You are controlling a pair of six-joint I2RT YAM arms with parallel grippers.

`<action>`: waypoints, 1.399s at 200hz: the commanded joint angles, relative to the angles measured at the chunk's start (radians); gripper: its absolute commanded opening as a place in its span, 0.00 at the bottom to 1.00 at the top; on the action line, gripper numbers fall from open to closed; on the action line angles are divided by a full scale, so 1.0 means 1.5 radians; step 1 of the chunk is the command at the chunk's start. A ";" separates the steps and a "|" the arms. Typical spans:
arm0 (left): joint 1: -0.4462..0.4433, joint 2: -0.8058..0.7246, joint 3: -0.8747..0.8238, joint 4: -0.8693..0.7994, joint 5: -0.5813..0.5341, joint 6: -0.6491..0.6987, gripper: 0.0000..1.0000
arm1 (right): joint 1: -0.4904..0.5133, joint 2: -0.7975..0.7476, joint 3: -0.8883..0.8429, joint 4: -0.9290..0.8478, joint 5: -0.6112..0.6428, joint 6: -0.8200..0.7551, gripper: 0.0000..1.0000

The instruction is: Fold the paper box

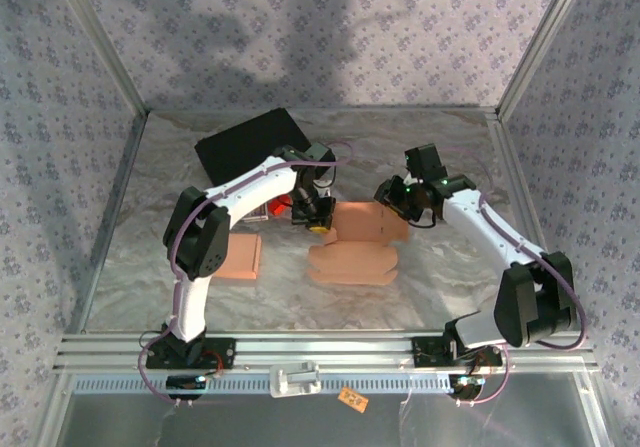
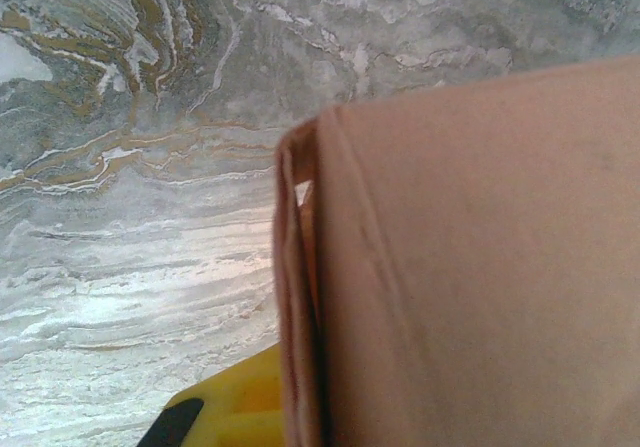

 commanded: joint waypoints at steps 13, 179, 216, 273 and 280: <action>-0.005 -0.025 0.015 -0.001 0.009 -0.005 0.00 | 0.028 -0.008 0.023 0.016 -0.053 0.025 0.46; 0.048 -0.038 0.001 0.198 0.226 0.024 0.00 | -0.253 -0.280 -0.079 0.016 -0.149 -0.156 0.36; 0.051 -0.033 0.004 0.210 0.288 0.028 0.00 | -0.258 -0.278 -0.067 0.004 -0.134 -0.209 0.37; 0.053 -0.032 0.002 0.184 0.296 0.045 0.00 | -0.269 -0.238 -0.074 0.079 -0.233 -0.223 0.37; 0.053 -0.033 0.001 0.185 0.295 0.046 0.00 | -0.267 -0.235 -0.076 0.090 -0.248 -0.226 0.37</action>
